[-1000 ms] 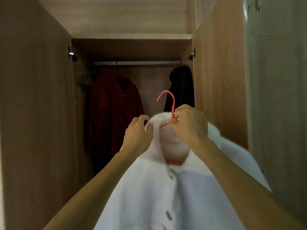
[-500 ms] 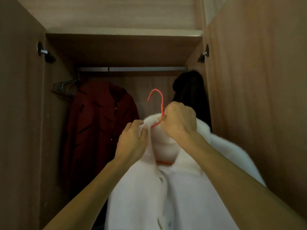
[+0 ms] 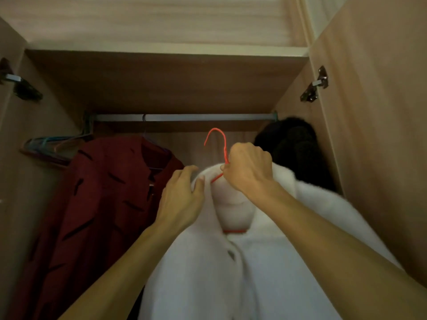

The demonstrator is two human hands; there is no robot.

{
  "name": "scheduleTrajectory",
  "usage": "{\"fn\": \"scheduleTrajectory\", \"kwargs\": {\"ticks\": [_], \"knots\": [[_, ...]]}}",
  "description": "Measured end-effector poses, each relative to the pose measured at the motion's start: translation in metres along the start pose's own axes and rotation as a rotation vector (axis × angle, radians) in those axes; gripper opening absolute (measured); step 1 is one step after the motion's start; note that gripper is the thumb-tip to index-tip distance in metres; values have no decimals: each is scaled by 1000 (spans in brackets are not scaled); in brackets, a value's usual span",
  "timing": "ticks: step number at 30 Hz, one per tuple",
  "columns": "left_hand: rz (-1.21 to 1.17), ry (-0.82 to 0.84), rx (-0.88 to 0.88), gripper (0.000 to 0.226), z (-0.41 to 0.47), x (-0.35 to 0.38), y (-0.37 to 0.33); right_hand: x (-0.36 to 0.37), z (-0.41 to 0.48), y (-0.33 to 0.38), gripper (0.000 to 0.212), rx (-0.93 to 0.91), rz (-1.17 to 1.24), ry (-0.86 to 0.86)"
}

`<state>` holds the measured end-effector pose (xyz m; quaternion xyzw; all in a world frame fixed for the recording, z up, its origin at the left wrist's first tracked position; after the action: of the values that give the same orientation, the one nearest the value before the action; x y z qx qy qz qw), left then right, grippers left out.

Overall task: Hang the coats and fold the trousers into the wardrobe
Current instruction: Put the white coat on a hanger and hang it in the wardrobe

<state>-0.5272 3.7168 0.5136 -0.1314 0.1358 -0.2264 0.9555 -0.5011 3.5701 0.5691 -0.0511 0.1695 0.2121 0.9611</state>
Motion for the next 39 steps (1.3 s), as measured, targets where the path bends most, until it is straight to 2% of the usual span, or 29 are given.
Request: {"fn": "scheduleTrajectory", "kwargs": {"ticks": [7, 15, 19, 24, 31, 39], "knots": [[-48, -12, 97, 38, 69, 12, 54, 52, 64, 26, 34, 34, -39, -23], [-133, -36, 173, 35, 148, 21, 91, 88, 132, 39, 31, 128, -95, -41], [-134, -20, 198, 36, 180, 39, 101, 99, 165, 43, 19, 139, -118, -87], [-100, -27, 231, 34, 216, 64, 107, 118, 204, 40, 28, 119, -127, -123], [-20, -42, 209, 30, 256, 96, 128, 140, 256, 28, 28, 107, -158, -164], [-36, -83, 211, 26, 294, 108, 143, 147, 292, 12, 26, 110, -208, -236]]}}
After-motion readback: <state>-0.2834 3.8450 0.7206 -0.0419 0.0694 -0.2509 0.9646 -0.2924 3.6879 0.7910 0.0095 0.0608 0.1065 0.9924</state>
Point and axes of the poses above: each hand's wrist, its own z-axis towards the middle knuckle, its own x-axis out of the palm, y = z × x, the point moved 9 cm from there along z, towards the middle knuckle, and after that the axes turned 10 degrees about -z, right-handed, at the moved point
